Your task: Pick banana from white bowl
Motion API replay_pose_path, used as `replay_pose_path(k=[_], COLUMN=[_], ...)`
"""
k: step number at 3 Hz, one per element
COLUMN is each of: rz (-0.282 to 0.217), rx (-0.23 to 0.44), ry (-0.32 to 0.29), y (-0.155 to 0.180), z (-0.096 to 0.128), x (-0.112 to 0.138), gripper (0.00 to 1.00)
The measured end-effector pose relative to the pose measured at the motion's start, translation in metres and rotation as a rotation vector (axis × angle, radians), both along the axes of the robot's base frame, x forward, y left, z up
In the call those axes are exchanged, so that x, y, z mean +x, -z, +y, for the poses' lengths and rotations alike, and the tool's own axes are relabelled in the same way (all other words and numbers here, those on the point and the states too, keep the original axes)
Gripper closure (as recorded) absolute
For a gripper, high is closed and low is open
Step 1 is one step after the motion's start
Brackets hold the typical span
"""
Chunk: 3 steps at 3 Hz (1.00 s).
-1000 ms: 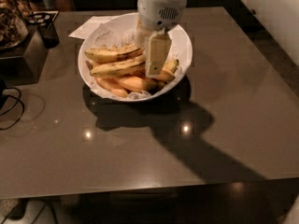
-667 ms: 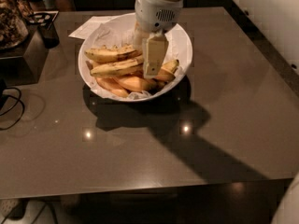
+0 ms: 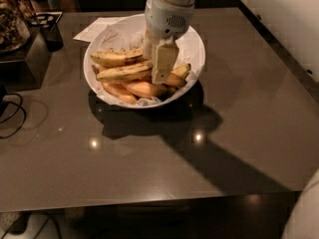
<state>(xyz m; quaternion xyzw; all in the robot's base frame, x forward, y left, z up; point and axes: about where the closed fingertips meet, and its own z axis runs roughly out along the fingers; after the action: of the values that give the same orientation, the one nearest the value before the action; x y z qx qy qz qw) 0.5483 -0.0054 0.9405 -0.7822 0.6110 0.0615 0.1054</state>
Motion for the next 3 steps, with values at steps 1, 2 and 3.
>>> replay_pose_path(k=[1, 2, 3], rz=[0.009, 0.008, 0.007], rx=[-0.005, -0.014, -0.02], ry=[-0.003, -0.007, -0.013], y=[0.0043, 0.0058, 0.0068], z=[-0.0001, -0.0012, -0.0016], x=[0.0006, 0.0033, 0.0059], gripper=[0.42, 0.43, 0.43])
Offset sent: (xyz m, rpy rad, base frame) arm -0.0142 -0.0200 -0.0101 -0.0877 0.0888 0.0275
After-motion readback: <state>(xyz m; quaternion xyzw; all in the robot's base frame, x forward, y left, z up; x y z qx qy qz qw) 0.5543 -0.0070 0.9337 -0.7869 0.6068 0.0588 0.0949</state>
